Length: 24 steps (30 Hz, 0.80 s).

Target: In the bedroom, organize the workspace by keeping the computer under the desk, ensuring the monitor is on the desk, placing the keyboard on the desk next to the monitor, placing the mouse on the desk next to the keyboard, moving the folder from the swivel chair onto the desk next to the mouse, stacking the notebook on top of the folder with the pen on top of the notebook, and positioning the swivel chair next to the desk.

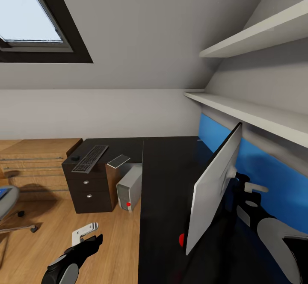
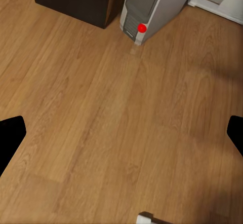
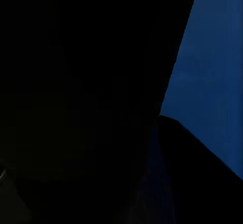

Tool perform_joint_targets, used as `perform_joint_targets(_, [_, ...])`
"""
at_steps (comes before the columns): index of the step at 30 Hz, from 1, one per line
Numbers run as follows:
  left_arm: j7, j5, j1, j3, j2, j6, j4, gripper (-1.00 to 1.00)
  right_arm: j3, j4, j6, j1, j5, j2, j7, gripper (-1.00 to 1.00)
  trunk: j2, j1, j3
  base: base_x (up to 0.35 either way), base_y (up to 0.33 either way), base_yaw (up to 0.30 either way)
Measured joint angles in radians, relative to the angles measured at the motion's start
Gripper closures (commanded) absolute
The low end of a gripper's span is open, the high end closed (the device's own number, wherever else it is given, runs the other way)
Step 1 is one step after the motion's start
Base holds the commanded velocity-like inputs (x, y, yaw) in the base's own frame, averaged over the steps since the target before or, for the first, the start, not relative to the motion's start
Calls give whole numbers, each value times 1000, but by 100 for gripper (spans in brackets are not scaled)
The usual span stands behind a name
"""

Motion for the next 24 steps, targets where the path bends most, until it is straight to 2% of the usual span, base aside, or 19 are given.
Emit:
perform_joint_targets(8, [0,0,0,0,0,0,0,-100,13,0,0,0,-2,0,1,-100,0,0,0,0,0,0])
perform_joint_targets(24, [0,2,0,1,0,0,1,-100,13,0,0,0,-2,0,1,-100,0,0,0,0,0,0])
